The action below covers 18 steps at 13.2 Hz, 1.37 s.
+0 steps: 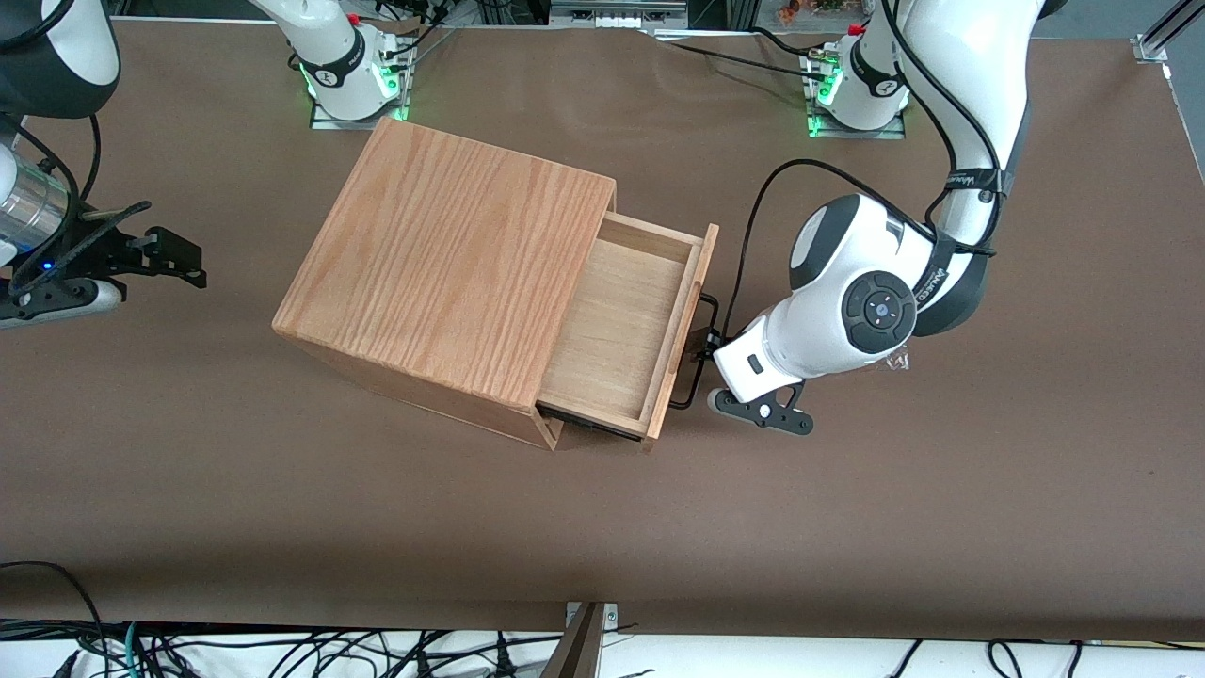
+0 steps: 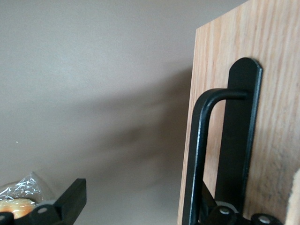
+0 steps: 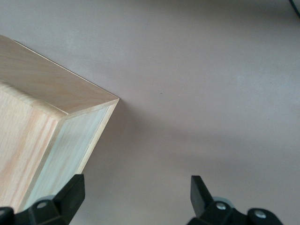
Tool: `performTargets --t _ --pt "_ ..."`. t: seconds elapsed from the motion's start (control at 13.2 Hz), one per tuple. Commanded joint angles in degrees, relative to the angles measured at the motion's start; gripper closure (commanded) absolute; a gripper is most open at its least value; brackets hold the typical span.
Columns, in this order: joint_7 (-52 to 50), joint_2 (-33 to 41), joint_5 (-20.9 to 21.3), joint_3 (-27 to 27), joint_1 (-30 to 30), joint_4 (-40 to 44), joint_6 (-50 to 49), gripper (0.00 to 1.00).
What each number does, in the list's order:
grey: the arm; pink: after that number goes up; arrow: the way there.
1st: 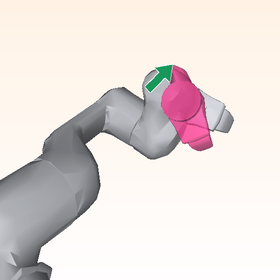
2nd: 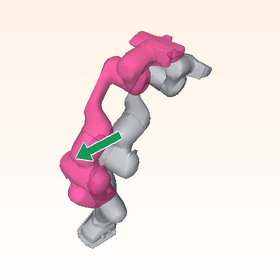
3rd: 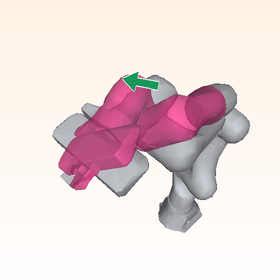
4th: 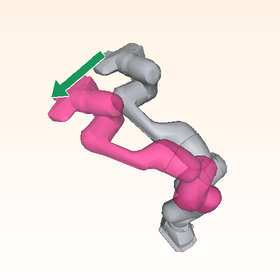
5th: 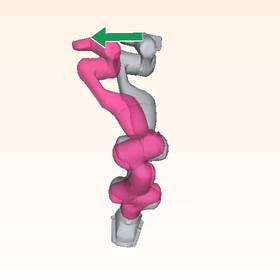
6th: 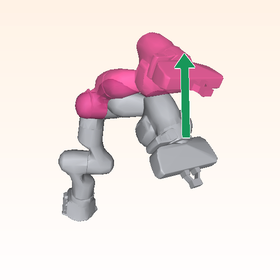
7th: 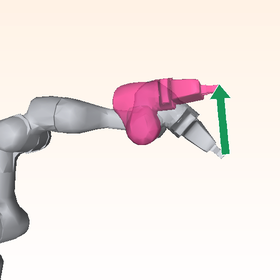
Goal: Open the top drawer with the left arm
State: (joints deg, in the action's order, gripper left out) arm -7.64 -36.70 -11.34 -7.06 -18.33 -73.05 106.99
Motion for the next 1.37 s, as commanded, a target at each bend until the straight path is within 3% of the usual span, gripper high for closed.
performTargets --t 0.0,0.68,1.06,1.29 --pt "0.0 1.3 1.4 -0.1 0.5 0.4 -1.7 0.0" --pt "-0.1 7.2 1.3 -0.1 0.7 0.9 -10.9 0.0" --pt "0.1 12.8 2.6 0.8 6.5 0.9 -20.1 0.0" --pt "0.5 16.7 7.8 1.1 8.0 0.5 -25.5 0.0"
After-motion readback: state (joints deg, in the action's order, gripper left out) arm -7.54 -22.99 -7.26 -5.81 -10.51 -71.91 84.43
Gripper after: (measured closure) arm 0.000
